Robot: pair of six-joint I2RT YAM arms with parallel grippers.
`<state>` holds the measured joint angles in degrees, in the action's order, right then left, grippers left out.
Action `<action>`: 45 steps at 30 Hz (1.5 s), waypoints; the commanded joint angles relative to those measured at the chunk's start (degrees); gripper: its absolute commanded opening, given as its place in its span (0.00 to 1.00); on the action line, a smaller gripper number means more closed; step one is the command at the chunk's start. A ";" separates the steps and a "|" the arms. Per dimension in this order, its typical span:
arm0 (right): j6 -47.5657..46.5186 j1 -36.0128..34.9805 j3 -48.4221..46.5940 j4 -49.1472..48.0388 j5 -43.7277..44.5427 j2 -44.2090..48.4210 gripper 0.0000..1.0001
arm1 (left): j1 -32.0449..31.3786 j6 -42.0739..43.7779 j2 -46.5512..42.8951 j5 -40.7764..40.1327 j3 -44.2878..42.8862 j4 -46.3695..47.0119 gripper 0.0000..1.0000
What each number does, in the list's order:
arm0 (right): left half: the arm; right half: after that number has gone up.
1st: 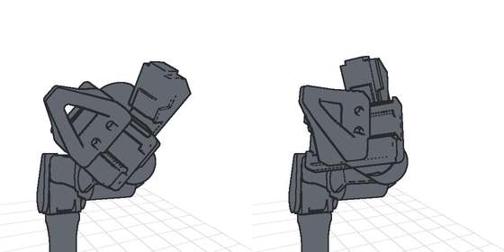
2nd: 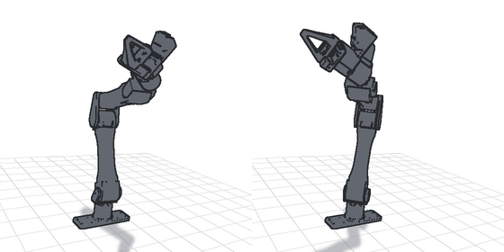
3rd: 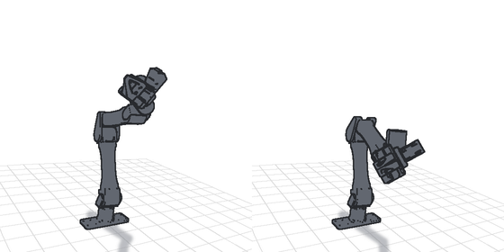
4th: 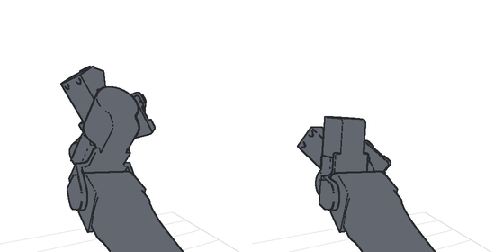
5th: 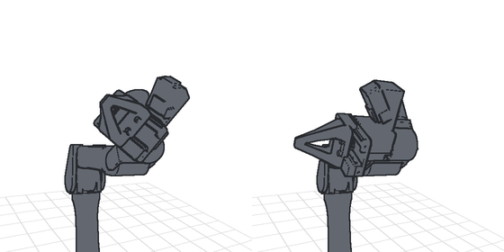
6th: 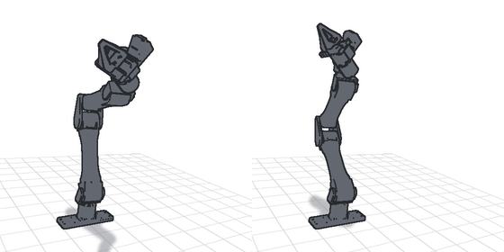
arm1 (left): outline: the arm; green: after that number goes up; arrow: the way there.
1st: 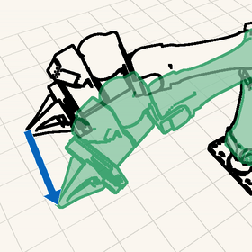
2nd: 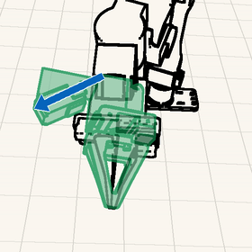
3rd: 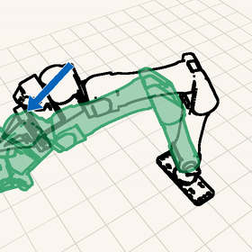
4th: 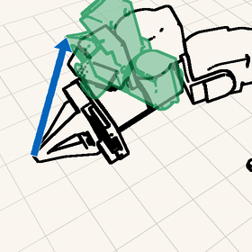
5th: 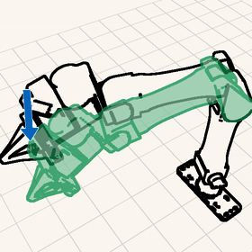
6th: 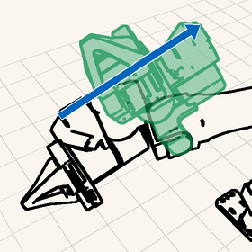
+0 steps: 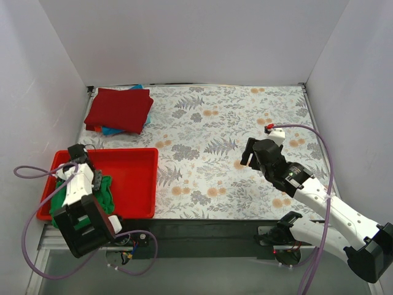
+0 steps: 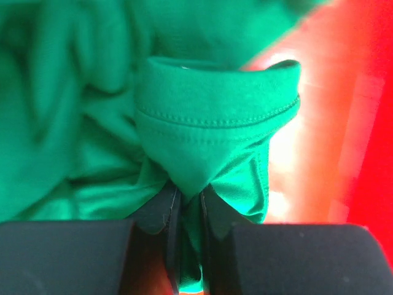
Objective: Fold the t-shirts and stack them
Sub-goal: Grab the tshirt from the pile, then move the tshirt to the center of the board
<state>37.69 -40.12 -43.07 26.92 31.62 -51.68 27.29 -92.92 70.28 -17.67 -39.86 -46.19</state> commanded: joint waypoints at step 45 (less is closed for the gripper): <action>0.63 1.01 -0.61 -0.82 3.81 7.64 0.78 | -50.05 -5.28 15.41 49.16 -34.07 33.49 0.40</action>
<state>37.39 -39.38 -44.23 26.48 33.71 -45.06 -22.92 -104.92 84.90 37.87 -79.61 1.58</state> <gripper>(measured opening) 0.785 0.385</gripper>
